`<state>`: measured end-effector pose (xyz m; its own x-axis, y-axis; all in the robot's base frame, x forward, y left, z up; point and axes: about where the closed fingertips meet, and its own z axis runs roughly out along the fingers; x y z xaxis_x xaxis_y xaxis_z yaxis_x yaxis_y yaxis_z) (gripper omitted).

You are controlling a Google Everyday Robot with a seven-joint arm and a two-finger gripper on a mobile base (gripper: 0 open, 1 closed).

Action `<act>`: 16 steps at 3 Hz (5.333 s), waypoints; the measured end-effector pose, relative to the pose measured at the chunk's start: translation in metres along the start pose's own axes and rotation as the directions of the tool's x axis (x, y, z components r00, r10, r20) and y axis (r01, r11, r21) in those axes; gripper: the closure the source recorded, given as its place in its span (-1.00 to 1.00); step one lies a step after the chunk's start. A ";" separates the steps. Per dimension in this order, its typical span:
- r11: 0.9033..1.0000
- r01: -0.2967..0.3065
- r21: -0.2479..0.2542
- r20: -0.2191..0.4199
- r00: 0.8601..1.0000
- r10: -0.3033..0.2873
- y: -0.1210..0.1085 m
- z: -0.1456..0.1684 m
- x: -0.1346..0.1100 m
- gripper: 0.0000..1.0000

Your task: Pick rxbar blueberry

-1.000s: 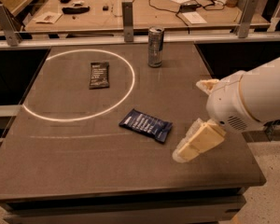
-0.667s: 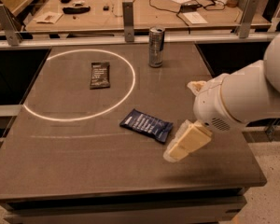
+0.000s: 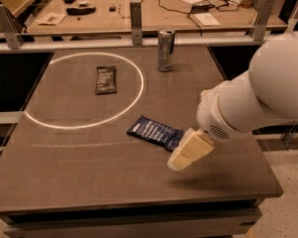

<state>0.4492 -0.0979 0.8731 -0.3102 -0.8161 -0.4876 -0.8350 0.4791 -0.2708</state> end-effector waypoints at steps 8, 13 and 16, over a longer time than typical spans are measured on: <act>0.976 -0.058 -0.210 -0.015 0.998 0.056 0.038 0.079 -0.055 -1.00; 0.960 -0.104 -0.261 -0.002 0.994 0.107 0.017 0.076 -0.048 1.00; 0.909 -0.118 -0.401 0.409 0.864 0.293 -0.014 0.019 -0.105 1.00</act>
Offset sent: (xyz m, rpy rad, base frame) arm -0.0207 0.0534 -0.0045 0.0556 0.1255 0.0652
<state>0.5018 -0.0129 0.9121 -0.3263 -0.4328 -0.8404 -0.9043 0.4019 0.1441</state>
